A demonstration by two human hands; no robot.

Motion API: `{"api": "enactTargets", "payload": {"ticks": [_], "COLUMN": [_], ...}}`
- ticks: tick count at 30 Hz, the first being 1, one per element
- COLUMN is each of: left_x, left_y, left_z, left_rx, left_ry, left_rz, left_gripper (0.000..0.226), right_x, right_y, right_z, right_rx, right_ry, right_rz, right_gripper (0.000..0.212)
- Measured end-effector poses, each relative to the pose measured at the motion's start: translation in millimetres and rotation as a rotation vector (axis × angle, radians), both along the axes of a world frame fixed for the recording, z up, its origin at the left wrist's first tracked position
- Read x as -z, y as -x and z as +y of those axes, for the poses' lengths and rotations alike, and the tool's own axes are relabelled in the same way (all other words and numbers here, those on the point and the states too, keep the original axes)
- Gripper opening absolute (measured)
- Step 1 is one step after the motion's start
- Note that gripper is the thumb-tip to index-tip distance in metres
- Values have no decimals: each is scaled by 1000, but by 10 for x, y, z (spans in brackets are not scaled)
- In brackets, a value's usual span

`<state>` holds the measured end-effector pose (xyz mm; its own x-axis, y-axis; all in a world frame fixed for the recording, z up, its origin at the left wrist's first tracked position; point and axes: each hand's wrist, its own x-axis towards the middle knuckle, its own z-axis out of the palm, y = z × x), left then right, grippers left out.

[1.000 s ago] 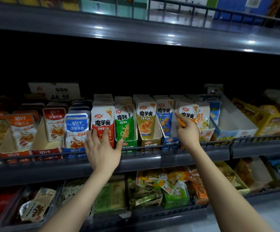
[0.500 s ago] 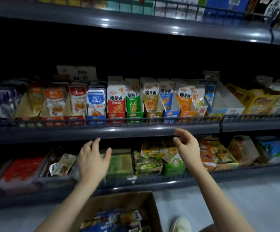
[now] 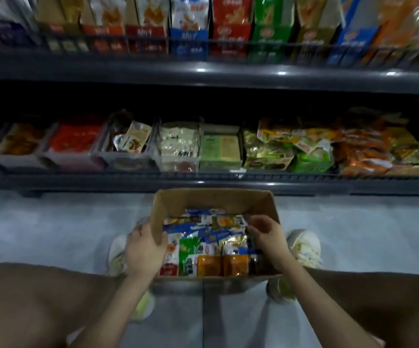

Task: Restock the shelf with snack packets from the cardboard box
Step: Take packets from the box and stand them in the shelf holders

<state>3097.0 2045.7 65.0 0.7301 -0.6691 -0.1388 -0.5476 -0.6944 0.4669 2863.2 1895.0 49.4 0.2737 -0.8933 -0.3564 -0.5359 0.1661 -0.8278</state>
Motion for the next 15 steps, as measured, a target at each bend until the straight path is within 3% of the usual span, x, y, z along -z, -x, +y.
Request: {"api": "enactTargets", "payload": {"ticks": [6, 11, 15], "left_x": [546, 795, 902], "left_y": [-134, -236, -149], "left_z": [90, 32, 23], "left_rx": [-33, -21, -18], "left_ry": [-36, -68, -15], "left_rz": [-23, 0, 33], "left_gripper": [49, 56, 61], "right_x": [656, 1001, 1193], "right_y": [-204, -427, -516], "right_z": [141, 104, 8], "right_rx": [-66, -201, -386], "right_ry": [-165, -251, -223], "right_rz": [110, 208, 406], "right_gripper": [18, 32, 30]}}
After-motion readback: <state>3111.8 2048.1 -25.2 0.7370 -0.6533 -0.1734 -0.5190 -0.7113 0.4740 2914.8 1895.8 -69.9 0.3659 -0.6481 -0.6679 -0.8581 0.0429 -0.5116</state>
